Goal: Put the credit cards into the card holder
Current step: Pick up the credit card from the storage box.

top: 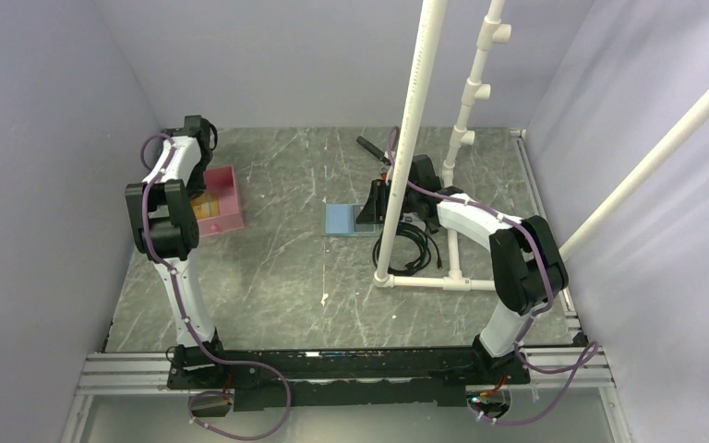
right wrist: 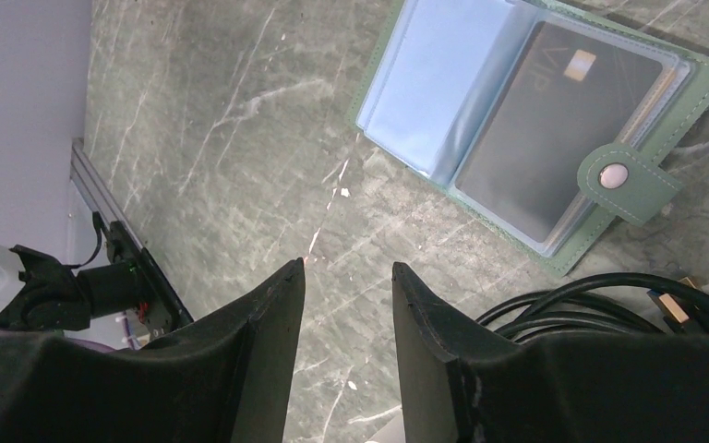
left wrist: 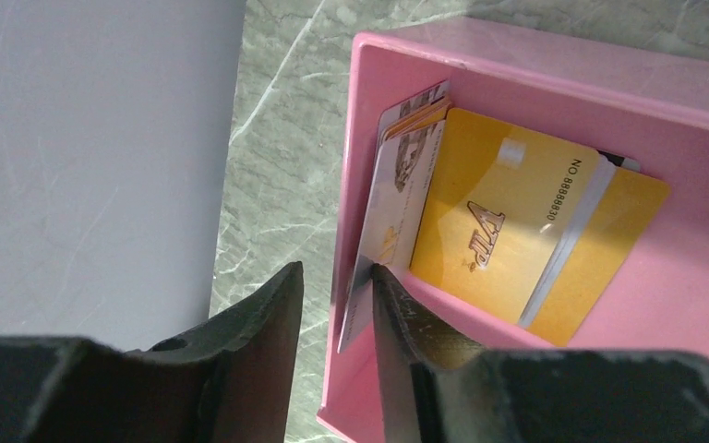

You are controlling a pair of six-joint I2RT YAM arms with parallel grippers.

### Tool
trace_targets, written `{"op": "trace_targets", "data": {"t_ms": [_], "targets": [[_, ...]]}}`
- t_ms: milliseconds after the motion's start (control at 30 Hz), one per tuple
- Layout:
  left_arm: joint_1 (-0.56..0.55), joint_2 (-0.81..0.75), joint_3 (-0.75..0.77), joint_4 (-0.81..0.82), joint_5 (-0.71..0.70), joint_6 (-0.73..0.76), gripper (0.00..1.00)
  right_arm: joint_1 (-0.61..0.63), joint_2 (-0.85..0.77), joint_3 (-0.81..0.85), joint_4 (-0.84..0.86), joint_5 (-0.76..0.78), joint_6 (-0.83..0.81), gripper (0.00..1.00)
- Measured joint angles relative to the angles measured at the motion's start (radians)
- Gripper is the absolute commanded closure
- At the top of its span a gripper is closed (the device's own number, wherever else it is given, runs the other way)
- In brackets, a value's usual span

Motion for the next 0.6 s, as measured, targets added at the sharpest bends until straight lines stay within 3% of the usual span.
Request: {"op": "trace_targets", "data": {"t_ms": [600], "targets": [[0.000, 0.000, 0.007, -0.026, 0.000, 0.000, 0.73, 0.002, 0.002, 0.000, 0.000, -0.015, 0.000, 0.58]]}}
